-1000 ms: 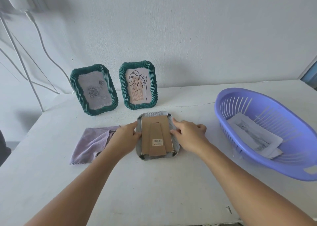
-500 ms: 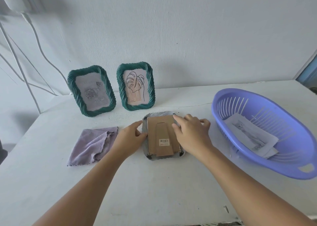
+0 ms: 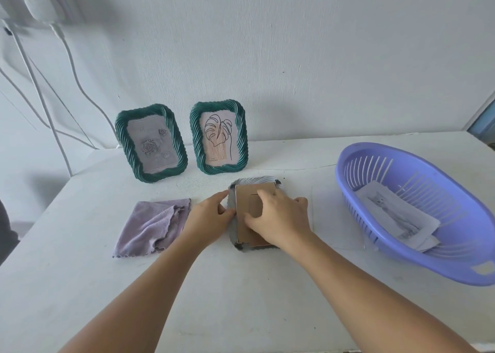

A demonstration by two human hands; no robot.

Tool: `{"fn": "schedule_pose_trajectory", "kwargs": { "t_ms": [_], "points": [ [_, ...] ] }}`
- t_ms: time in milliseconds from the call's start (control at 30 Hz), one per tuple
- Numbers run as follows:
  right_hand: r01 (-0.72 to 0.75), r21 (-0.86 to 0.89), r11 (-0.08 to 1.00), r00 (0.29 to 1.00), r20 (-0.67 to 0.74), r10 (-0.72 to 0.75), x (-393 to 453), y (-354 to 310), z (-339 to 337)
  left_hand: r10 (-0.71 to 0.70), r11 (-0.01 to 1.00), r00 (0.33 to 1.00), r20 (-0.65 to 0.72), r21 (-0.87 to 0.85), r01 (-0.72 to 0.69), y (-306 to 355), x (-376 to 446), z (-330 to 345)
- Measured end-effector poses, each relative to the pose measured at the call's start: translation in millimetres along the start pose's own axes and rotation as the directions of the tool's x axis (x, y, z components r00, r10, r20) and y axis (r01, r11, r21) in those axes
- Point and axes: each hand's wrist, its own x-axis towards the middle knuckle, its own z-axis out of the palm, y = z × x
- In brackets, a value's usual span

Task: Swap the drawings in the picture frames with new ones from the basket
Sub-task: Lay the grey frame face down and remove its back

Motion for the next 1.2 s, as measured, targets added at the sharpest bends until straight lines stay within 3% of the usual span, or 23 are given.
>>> {"fn": "schedule_pose_trajectory", "kwargs": {
  "t_ms": [200,633,800,1067,1200],
  "points": [
    [-0.038,0.139,0.99,0.994,-0.101,0.052,-3.1,1.4,-2.6,0.003,1.0,1.0,-0.012,-0.005,-0.003,-2.3,0.7,1.7],
    [-0.055,0.162,0.985,0.992,-0.101,0.072,-3.8,-3.6,-5.9,-0.016,1.0,0.999,-0.034,-0.007,0.015,-4.3,2.1,4.0],
    [-0.057,0.13,0.99,0.998,-0.032,0.062,-3.8,-3.6,-8.3,-0.014,1.0,1.0,-0.016,0.003,0.014,-1.1,1.4,3.2],
    [-0.064,0.224,0.972,0.992,-0.089,0.086,-5.6,-0.1,-15.5,-0.063,0.998,0.998,-0.006,-0.013,0.063,4.8,-2.8,-1.6],
    [-0.044,0.256,0.966,0.988,-0.131,0.08,-8.3,1.9,-20.1,0.022,1.0,0.983,-0.185,-0.007,-0.023,13.7,-12.4,-6.5]
  ]
}}
